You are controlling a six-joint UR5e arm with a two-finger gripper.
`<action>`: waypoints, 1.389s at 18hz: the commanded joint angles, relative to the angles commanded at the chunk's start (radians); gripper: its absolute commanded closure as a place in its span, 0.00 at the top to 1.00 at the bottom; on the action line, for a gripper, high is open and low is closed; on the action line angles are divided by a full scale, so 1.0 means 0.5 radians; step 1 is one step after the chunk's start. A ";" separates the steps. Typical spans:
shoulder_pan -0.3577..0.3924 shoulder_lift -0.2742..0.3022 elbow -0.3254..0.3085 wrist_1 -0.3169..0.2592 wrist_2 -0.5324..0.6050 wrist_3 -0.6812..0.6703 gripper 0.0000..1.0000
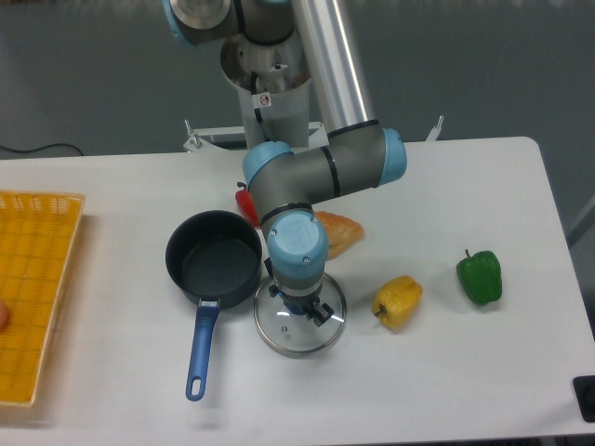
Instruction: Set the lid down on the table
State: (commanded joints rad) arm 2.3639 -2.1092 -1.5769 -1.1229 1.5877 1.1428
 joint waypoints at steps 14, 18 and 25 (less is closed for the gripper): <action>0.000 -0.006 0.000 0.006 0.003 0.006 0.68; 0.000 -0.012 0.000 0.006 0.003 0.006 0.70; 0.000 -0.015 0.000 0.028 0.003 0.006 0.79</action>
State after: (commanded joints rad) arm 2.3639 -2.1169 -1.5769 -1.1091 1.5892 1.1459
